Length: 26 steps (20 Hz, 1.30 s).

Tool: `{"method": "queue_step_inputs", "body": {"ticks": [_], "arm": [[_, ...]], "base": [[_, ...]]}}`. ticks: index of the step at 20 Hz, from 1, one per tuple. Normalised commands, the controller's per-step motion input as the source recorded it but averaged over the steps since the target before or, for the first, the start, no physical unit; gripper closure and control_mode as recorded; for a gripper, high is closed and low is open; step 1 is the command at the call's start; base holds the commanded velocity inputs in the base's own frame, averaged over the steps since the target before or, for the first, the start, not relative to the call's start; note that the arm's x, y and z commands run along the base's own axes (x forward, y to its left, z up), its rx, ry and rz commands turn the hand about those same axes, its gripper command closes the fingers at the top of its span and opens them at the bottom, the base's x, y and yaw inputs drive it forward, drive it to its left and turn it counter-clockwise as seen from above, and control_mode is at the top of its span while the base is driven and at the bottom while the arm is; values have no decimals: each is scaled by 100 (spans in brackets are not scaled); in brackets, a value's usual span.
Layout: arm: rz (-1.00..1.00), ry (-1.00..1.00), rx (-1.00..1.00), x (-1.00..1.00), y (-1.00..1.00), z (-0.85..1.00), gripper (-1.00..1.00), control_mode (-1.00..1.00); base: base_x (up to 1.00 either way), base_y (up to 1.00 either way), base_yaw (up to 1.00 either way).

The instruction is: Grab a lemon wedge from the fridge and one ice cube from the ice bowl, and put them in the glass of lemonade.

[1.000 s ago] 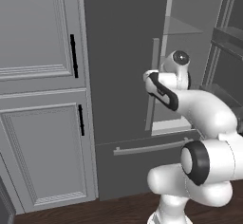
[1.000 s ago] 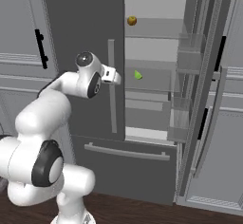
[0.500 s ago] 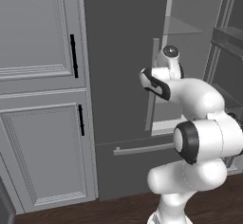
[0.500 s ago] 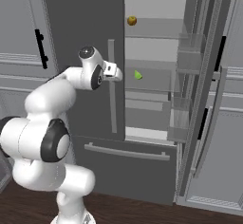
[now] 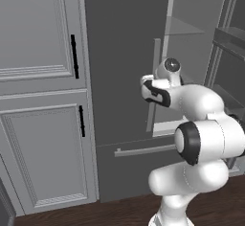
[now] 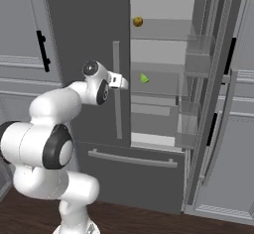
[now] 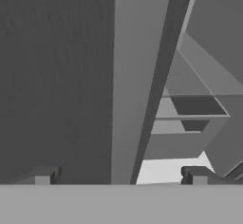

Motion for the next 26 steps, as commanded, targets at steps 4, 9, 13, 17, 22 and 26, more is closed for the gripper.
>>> {"method": "queue_step_inputs", "body": {"ticks": [4,9,13,17,22,26], "arm": [[0,0,0,42,-1,0,-100,-100],[0,0,0,53,-4,0,-100,-100],[0,0,0,39,-3,-17,-100,-100],[0,0,0,42,0,-39,-100,-100],[0,0,0,38,0,-16,-100,-100],[0,2,0,46,8,0,100,-100]], "base": [[0,0,0],[0,0,0],[0,0,0],[0,0,0],[0,0,0],[0,0,0]]}}
